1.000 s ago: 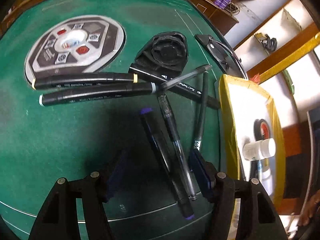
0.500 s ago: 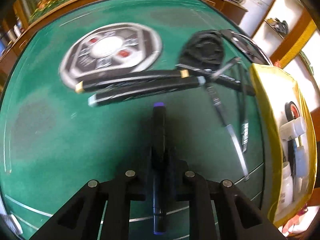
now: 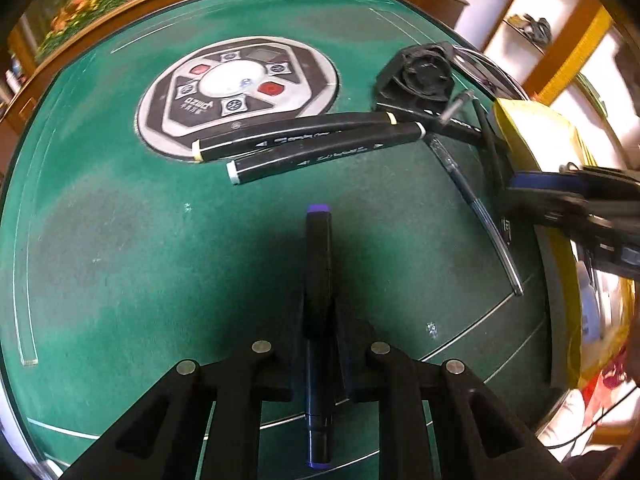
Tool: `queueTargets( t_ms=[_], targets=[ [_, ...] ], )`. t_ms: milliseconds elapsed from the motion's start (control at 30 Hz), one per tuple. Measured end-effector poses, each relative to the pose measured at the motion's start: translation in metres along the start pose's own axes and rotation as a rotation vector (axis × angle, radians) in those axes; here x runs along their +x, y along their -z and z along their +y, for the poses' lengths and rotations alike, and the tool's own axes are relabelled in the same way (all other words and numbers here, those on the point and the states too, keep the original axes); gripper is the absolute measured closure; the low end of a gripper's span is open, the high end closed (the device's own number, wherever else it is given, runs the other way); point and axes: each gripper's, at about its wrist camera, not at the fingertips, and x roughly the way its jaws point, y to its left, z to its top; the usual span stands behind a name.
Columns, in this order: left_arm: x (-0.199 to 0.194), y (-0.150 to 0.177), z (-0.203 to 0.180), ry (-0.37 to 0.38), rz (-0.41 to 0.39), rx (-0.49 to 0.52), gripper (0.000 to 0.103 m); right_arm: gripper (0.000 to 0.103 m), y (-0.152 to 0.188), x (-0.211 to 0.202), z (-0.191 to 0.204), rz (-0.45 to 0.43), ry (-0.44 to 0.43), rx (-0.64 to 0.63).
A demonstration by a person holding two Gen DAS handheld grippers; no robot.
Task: Organize rigid objects
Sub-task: 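Grasp a purple-capped marker with the left gripper while the right gripper grasps a clear pen, then carry the marker and clear pen into the tray and open both grippers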
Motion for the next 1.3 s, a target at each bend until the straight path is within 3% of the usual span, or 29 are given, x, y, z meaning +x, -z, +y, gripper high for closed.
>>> queueTargets(
  t_ms=[100, 167, 233, 367, 533, 633, 900, 1100, 1300],
  targets=[
    [0.000, -0.001, -0.001, 0.010, -0.010, 0.048, 0.087, 0.074, -0.004, 0.027, -0.003, 0.066, 0.044, 0.039],
    [-0.001, 0.001, 0.000, 0.016, -0.032, 0.081, 0.087, 0.077, 0.000, 0.032, 0.002, 0.061, 0.077, 0.059],
    [-0.004, 0.005, 0.002, 0.029, -0.048, 0.100, 0.088, 0.095, 0.006, 0.030, 0.013, 0.066, 0.114, 0.059],
    [-0.010, 0.011, 0.024, 0.149, -0.050, 0.018, 0.089, 0.095, 0.027, 0.014, 0.027, 0.024, 0.014, 0.149],
    [-0.029, 0.010, 0.034, 0.210, -0.085, -0.017, 0.089, 0.095, 0.050, -0.021, 0.038, -0.070, -0.102, 0.197],
    [-0.038, 0.007, 0.020, 0.231, -0.107, 0.006, 0.089, 0.095, 0.057, -0.042, 0.034, -0.134, -0.139, 0.219],
    [-0.055, -0.015, -0.041, 0.289, -0.132, 0.124, 0.089, 0.095, 0.072, -0.079, -0.013, -0.249, -0.118, 0.329],
    [-0.062, -0.036, -0.107, 0.362, -0.130, 0.215, 0.089, 0.095, 0.109, -0.118, -0.074, -0.306, -0.035, 0.454],
    [-0.056, -0.057, -0.167, 0.394, -0.117, 0.247, 0.088, 0.095, 0.133, -0.127, -0.118, -0.315, 0.031, 0.538]
  ],
)
